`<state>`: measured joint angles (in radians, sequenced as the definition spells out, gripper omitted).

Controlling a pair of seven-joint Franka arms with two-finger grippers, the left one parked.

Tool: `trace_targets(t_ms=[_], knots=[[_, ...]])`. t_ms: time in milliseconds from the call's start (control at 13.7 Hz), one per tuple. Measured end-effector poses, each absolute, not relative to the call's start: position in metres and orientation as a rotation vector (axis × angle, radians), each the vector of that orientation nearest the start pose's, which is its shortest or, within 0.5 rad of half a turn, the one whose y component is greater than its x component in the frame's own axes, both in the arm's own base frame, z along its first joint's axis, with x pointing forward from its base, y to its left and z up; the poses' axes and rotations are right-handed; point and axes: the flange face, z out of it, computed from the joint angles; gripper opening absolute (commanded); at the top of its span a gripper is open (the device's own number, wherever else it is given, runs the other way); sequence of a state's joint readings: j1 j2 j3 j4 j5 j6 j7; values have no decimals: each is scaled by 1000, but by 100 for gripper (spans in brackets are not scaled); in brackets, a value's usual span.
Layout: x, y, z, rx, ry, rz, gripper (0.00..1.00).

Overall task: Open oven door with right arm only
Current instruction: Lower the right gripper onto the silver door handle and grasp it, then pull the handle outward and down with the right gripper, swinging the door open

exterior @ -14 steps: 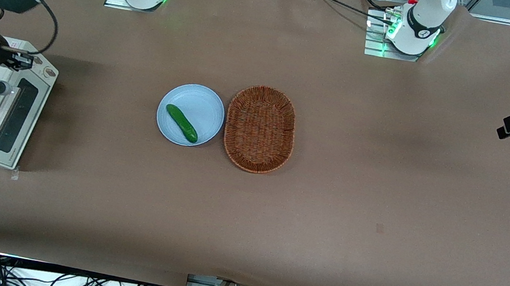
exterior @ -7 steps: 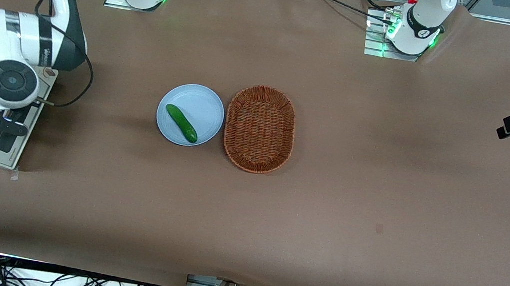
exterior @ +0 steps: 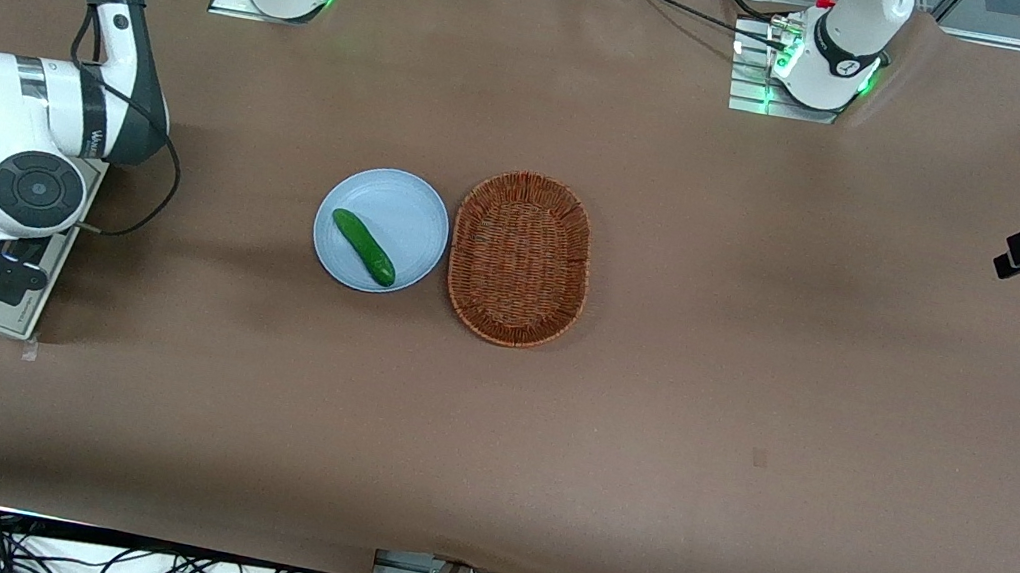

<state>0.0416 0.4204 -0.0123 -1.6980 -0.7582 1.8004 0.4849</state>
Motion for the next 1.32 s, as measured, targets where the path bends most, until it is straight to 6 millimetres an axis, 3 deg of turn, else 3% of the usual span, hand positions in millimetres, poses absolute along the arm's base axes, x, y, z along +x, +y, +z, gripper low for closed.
trace_targets(t_ms=[878,1317], knots=[[641,-64,326,2372,-189,-155,0],[641,-64,324,2372,-191,-154,0]])
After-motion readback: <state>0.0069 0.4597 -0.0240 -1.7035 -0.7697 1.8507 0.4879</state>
